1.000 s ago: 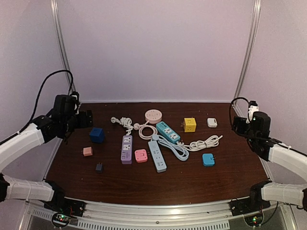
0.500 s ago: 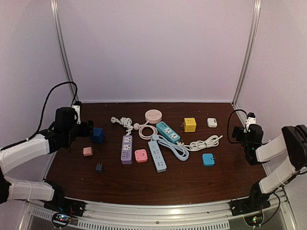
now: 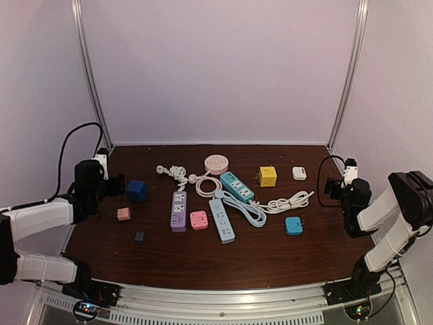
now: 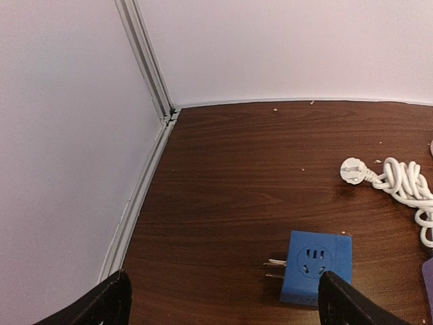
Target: Pull the plug off the socket
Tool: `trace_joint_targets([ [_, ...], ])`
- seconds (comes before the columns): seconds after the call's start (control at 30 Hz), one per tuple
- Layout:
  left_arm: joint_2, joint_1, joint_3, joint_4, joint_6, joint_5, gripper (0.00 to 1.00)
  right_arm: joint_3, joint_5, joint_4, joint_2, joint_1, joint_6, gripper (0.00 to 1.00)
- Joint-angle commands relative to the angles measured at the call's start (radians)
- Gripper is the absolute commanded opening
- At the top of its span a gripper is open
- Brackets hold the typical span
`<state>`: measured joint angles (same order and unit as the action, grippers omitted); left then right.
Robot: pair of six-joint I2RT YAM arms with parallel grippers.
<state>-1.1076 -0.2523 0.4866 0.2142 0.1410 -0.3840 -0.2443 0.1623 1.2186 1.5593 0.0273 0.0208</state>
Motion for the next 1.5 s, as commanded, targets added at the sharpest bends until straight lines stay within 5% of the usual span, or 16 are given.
trace_joint_targets([
  [0.0, -0.055, 0.056, -0.065, 0.23, -0.07, -0.036, 0.98, -0.01, -0.014, 0.044, 0.001, -0.001, 0.004, 1.0],
  [0.57, -0.482, 0.114, -0.244, 1.087, -0.225, 0.058, 0.98, -0.013, -0.017, 0.035, 0.001, -0.001, 0.003, 1.0],
  [0.73, -0.458, 0.138, -0.189, 0.931, -0.207, 0.133, 0.98, -0.015, -0.022, 0.031, 0.001, -0.004, 0.001, 1.0],
  [1.47, -0.463, 0.14, -0.196, 0.955, -0.21, 0.138, 0.98, -0.012, -0.022, 0.037, 0.001, -0.006, 0.002, 1.0],
])
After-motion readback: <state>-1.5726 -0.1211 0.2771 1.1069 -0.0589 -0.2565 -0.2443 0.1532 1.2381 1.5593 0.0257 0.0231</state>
